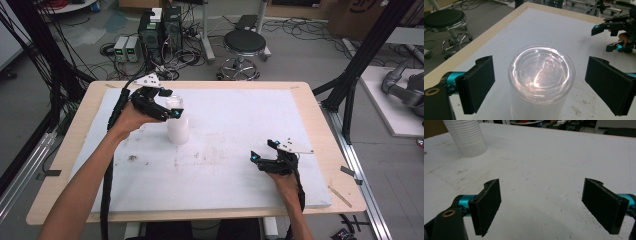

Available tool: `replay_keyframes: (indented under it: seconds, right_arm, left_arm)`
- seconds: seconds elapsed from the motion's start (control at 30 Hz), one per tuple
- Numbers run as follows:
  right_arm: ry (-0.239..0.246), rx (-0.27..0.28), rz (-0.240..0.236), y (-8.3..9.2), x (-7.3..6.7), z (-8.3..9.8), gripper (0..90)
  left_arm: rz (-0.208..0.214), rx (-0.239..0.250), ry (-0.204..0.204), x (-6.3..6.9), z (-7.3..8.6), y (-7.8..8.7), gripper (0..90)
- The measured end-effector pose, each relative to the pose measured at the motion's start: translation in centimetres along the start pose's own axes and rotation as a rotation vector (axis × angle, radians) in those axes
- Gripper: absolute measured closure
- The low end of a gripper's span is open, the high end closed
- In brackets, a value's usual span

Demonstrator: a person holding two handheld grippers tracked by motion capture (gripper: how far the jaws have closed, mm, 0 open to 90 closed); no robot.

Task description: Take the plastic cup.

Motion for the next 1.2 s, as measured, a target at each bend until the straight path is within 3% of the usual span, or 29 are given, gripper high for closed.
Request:
replay_keyframes:
  seconds: [0.1, 0.2, 0.3, 0.57, 0.67, 0.8, 1.0, 1.2]
  right_arm:
    - [0.001, 0.001, 0.000, 0.0, 0.0, 0.0, 15.9]
    - [-0.001, 0.001, -0.001, 0.0, 0.0, 0.0, 15.8]
    - [-0.001, -0.002, -0.002, 0.0, 0.0, 0.0, 15.8]
    - [0.003, -0.002, 0.000, 0.0, 0.0, 0.0, 15.8]
    - [0.000, -0.002, -0.001, 0.0, 0.0, 0.0, 15.8]
    - [-0.003, -0.005, -0.001, -0.1, 0.0, 0.0, 15.8]
    - [0.000, -0.004, 0.000, -0.1, 0.0, 0.0, 15.8]
    - [0.000, -0.006, 0.001, -0.1, 0.1, 0.0, 15.8]
  left_arm:
    - [0.002, -0.029, -0.003, 0.0, 0.1, -0.6, 9.9]
    - [-0.024, -0.089, 0.005, -0.2, 0.5, -1.0, 11.1]
    - [-0.025, -0.108, 0.009, -0.2, 0.6, -1.1, 11.1]
    - [-0.015, -0.106, 0.003, 0.0, 0.4, -1.6, 11.6]
    - [-0.006, -0.112, -0.008, 0.1, 0.4, -1.7, 15.8]
    - [-0.026, -0.131, 0.005, -0.1, 0.4, -1.6, 20.9]
    - [-0.010, -0.139, 0.005, -0.1, 0.4, -1.5, 30.8]
    - [-0.011, -0.144, 0.007, 0.0, 0.4, -1.5, 35.2]
Point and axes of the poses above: each handheld gripper's, and its own axes: y roughly backward along the jaws, z roughly out of its underside, x roughly to its right, the point moved 1 cm from there along -y, roughly forward along the jaws, and after that the axes turned 3 degrees about y, right-handed, at the moved point
